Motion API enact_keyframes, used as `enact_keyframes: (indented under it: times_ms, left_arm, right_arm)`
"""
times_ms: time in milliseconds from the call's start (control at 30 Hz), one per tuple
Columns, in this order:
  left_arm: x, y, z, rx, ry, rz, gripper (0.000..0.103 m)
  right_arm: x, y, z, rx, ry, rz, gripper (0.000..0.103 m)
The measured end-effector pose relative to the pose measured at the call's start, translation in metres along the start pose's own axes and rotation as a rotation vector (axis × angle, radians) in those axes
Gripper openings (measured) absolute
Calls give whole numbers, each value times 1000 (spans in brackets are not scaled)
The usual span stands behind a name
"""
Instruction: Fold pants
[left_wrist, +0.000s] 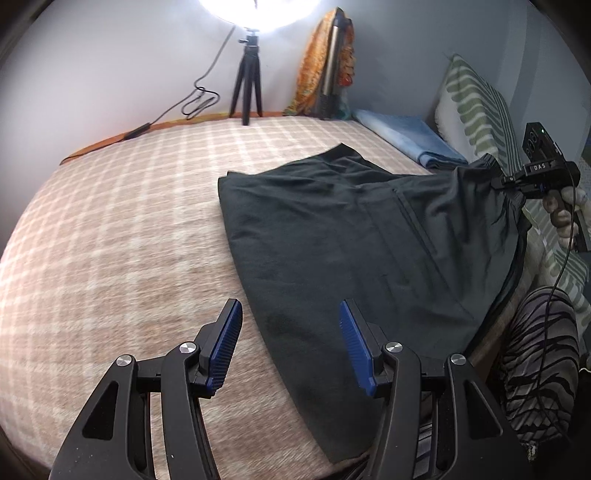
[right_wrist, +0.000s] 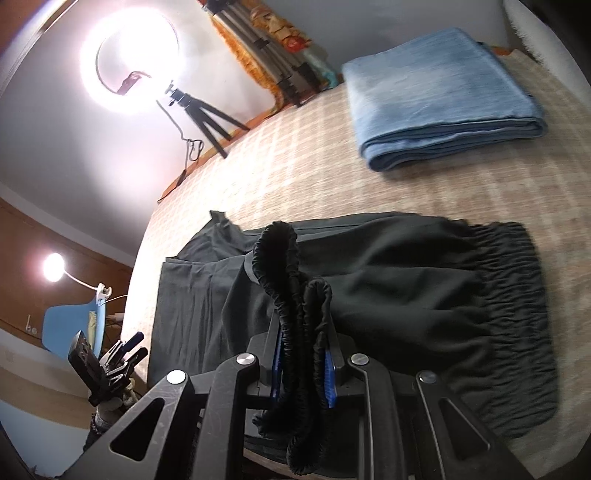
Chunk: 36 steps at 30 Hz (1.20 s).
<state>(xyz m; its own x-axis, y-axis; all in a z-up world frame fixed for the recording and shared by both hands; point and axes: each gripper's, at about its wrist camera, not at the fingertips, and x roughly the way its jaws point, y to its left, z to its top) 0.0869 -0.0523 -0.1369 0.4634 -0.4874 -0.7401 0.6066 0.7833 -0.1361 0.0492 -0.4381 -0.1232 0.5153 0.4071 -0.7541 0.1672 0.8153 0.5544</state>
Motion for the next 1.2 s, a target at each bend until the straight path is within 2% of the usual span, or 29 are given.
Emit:
enact_keyframes:
  times_ms: [300, 433, 533, 667, 767, 1033, 1200]
  left_arm:
    - [16, -16, 4, 49, 34, -15, 54]
    - [25, -26, 4, 87, 58, -11, 54]
    - [32, -32, 2, 116, 76, -1, 54]
    - [37, -40, -1, 154, 86, 8, 54]
    - [40, -45, -2, 180, 91, 14, 54]
    - [43, -51, 0, 211, 88, 13, 54]
    - [41, -54, -1, 214, 83, 11, 54]
  right_arm:
    - [-16, -47, -3, 69, -19, -55, 17]
    - [-14, -61, -7, 93, -16, -45, 18]
    - [-9, -65, -8, 96, -2, -57, 21]
    - [-6, -69, -9, 88, -12, -102, 20]
    - [-7, -73, -7, 89, -12, -93, 20]
    - [-8, -68, -1, 34, -16, -146, 19]
    - [-4, -65, 2, -7, -9, -209, 18]
